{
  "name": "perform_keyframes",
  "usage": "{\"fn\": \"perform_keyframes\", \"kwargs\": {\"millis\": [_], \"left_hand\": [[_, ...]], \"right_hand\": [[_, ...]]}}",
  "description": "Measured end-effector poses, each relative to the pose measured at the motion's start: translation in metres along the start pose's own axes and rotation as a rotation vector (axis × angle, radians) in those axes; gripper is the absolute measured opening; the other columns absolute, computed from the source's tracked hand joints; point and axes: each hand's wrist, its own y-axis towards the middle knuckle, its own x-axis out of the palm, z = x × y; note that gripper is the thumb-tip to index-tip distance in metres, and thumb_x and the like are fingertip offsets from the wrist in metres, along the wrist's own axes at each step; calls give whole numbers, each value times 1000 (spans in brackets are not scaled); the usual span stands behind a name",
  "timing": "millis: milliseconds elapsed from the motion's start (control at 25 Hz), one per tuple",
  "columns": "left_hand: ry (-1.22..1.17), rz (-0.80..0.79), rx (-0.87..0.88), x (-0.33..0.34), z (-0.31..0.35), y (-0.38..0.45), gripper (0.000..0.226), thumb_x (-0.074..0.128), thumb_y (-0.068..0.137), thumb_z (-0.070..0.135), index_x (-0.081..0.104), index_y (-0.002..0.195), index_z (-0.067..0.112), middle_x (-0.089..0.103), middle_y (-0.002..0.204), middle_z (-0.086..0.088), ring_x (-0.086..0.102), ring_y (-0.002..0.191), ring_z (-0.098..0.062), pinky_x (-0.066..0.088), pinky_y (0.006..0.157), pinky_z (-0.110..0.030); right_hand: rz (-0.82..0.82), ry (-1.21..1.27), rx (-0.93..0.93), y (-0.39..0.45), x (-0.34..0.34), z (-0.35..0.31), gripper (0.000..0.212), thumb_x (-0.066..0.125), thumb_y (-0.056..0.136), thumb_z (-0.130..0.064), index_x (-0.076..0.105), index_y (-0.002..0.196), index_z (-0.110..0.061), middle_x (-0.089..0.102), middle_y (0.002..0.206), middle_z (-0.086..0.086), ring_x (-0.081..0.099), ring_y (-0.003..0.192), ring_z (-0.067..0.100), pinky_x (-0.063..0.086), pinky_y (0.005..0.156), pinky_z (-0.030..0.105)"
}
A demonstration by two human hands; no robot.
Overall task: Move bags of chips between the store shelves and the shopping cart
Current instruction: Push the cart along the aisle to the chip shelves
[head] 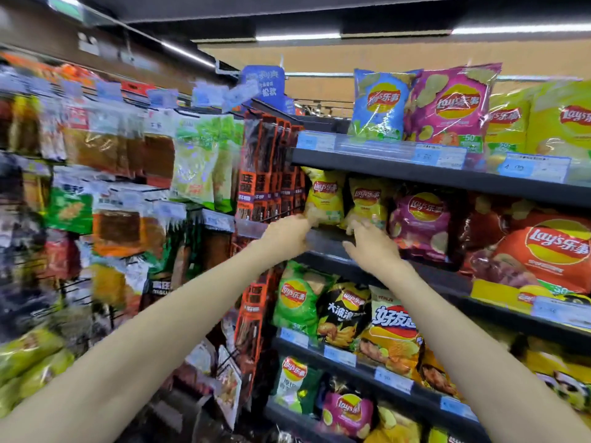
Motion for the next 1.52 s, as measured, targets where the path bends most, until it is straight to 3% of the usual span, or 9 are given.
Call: {"fn": "perform_keyframes", "kwargs": {"millis": [160,400,520,600,800,880,1000,1200,1520], "left_hand": [[60,-58,-76,-23,-72,-92,36,54,94,25,52,129,17,58,117,-9,59,107,-32,53,77,-43],[85,-124,-257,-43,-172,-258,35,51,99,25,50,134,21,58,118,-5,60,103,-27,56,73,-41],[144,-151,-411,-50,-220,-354,31,54,97,28,52,128,22,60,114,-2,60,102,-25,56,68,-40],[161,-167,-537,-56,-247,-414,30,52,96,28,52,126,23,60,116,-1,61,104,-26,54,66,-38],[176,-220,-844,-63,-302,-550,39,50,94,23,50,133,28,56,133,-2,57,117,-29,51,87,-40],[188,-236,-938,-62,-328,-596,41,50,95,21,49,135,28,56,135,-2,56,119,-29,49,91,-38],[160,-245,-1051,-64,-372,-652,42,51,96,25,48,138,27,52,138,-1,52,125,-28,45,94,-36],[239,-286,-1206,-85,-453,-736,39,51,96,29,50,135,30,55,135,3,55,123,-24,48,92,-37],[260,-250,-1278,-90,-556,-796,37,51,96,29,54,133,26,58,128,1,58,113,-24,49,83,-36]], "right_hand": [[-27,42,-139,-32,18,-104,31,52,98,-31,48,122,-13,53,121,12,55,112,36,49,83,44],[-136,140,-367,-99,67,-274,30,50,98,-28,48,123,-12,53,120,12,55,111,35,46,78,41],[-236,137,-517,-138,97,-365,33,49,101,-32,46,128,-13,54,121,11,57,107,33,42,68,35],[-305,173,-600,-161,116,-421,33,47,102,-31,45,130,-13,54,122,10,57,106,31,46,69,37],[-383,250,-857,-206,161,-546,37,50,100,-29,43,133,-12,52,127,10,56,112,34,51,74,41],[-451,300,-940,-223,179,-598,35,49,100,-27,46,131,-12,54,125,10,55,115,34,50,82,41],[-492,341,-1041,-237,205,-669,36,50,96,-28,50,128,-12,57,126,10,55,117,34,48,86,42],[-549,404,-1144,-236,243,-787,32,50,96,-31,51,126,-18,60,123,8,56,115,30,45,82,36],[-615,461,-1176,-240,290,-906,34,49,99,-32,48,130,-19,56,126,6,54,113,31,43,79,35]]}}
